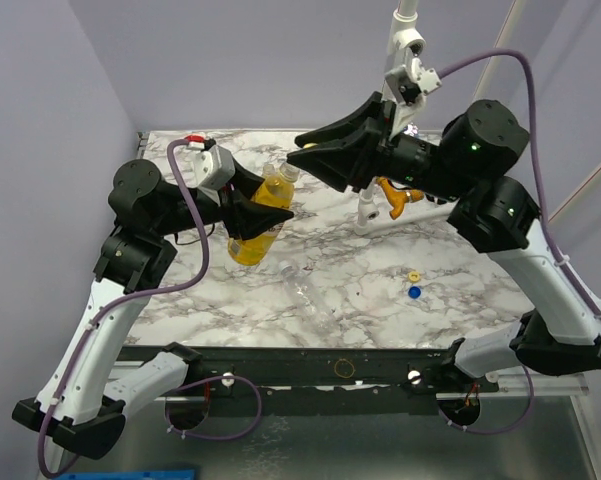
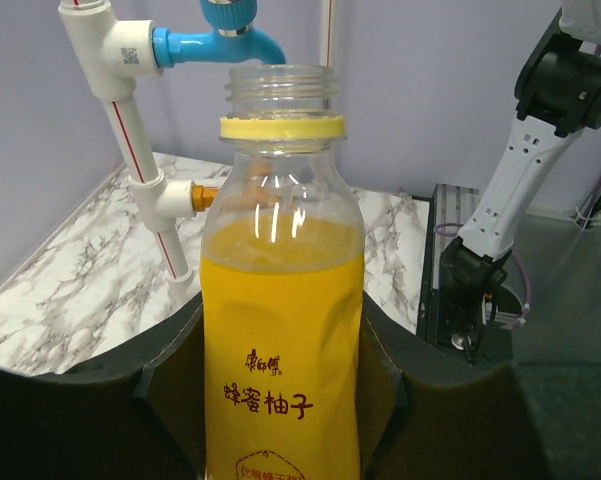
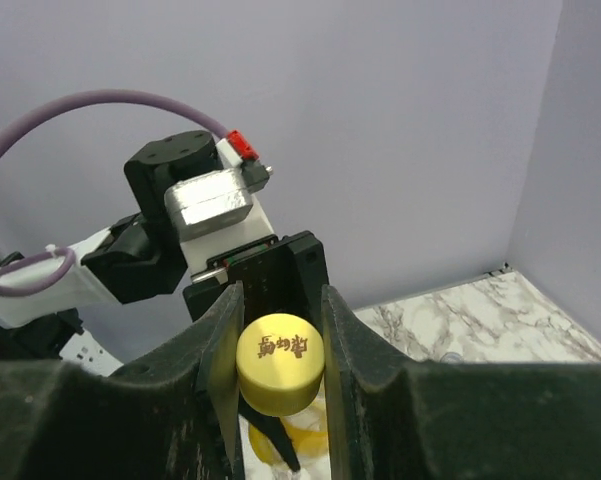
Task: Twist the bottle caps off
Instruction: Unscrew the bottle cap from the plastic bottle, then place the bottle cap at the corner of the board.
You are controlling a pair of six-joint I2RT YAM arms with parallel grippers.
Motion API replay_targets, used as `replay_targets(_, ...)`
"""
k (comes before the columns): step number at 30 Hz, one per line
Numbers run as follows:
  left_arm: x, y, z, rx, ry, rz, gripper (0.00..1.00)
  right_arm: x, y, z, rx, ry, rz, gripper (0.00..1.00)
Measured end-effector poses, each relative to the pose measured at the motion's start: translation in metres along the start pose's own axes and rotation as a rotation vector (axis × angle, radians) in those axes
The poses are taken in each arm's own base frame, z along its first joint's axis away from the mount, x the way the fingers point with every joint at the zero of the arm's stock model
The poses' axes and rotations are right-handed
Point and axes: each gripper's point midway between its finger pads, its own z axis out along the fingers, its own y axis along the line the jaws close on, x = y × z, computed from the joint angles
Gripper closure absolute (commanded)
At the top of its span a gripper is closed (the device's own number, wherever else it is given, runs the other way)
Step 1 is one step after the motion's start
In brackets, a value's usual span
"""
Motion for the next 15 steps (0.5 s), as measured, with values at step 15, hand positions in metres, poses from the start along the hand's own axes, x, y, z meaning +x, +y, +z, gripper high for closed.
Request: replay_targets(15,0.078,0.000,-0.021,-0.055,0.123,0.064,1.00,0.305,-0.029,-0.146,0.347,0.718,0.306,1.00)
